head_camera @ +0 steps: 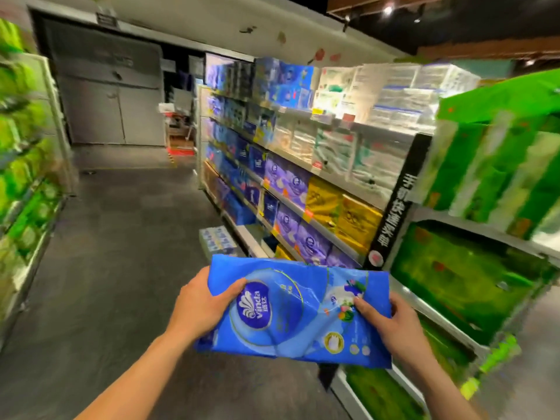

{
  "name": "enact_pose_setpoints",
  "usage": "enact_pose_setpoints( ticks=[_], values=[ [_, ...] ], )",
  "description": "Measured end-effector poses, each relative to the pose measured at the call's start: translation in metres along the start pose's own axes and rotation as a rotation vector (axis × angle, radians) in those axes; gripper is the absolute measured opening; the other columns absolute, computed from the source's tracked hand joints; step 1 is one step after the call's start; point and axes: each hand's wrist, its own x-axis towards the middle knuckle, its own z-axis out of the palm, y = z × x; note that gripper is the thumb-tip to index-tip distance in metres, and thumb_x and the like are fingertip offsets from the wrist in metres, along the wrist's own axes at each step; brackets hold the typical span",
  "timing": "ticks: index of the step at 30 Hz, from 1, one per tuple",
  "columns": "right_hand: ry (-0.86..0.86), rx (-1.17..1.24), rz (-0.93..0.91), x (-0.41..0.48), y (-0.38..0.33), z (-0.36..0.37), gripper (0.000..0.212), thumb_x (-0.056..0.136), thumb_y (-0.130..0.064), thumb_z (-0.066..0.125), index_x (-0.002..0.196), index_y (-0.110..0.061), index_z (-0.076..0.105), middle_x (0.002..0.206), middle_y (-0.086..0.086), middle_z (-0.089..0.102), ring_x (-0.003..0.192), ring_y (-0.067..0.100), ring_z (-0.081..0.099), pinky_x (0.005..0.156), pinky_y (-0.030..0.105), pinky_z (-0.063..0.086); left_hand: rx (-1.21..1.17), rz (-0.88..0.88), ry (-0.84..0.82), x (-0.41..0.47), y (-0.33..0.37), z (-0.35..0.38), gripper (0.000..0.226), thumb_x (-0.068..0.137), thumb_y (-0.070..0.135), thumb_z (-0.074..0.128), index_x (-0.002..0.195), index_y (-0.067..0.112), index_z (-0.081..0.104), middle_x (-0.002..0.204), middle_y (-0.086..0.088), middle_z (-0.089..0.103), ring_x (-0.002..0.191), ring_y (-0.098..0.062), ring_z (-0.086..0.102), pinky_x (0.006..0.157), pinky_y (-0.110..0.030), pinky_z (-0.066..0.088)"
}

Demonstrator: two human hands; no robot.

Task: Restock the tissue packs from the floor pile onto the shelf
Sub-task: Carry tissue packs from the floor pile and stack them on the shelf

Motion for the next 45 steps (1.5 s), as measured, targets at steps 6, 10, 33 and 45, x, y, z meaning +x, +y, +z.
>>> enact_pose_setpoints(
  ticks=[6,10,33,45],
  values=[
    [-0.023,0.038,-0.029,0.171,-0.036,0.097,0.036,0.078,-0.034,0.083,0.106,-0.017,0.067,0.093,-0.003,0.079,0.079,0.018,0.077,0.068,0.039,0.061,0.039,0.01,0.015,0.187,-0.002,-0.014,0.046,0.075,0.063,0.072,0.102,0.028,0.063,0.101,0.006,0.071,0.094,-0.021,0.066,0.072,-0.031,0.046],
    [-0.041,0.057,-0.076,0.279,-0.059,0.135,0.038,0.078,-0.036,0.081,0.107,-0.016,0.067,0.097,0.001,0.079,0.08,0.019,0.077,0.067,0.037,0.061,0.057,0.088,0.008,0.305,0.018,-0.017,0.046,0.07,0.06,0.077,0.101,0.031,0.063,0.094,0.011,0.069,0.084,-0.013,0.064,0.065,-0.029,0.044],
    [-0.064,-0.074,-0.364,0.885,-0.13,0.369,0.056,0.068,-0.062,0.082,0.102,-0.02,0.069,0.095,-0.005,0.076,0.08,0.01,0.073,0.072,0.042,0.06,-0.021,0.227,0.19,0.908,-0.003,0.041,0.057,0.061,0.065,0.077,0.105,0.031,0.061,0.095,0.018,0.07,0.078,0.007,0.065,0.059,-0.017,0.046],
    [0.214,-0.048,-0.382,1.085,-0.198,0.501,0.044,0.07,-0.047,0.081,0.099,-0.017,0.07,0.089,-0.007,0.078,0.074,0.008,0.073,0.062,0.03,0.057,-0.027,0.406,0.044,1.246,0.004,0.024,0.067,0.055,0.079,0.076,0.103,0.034,0.062,0.094,0.017,0.07,0.082,-0.006,0.066,0.07,-0.032,0.055]
  ],
)
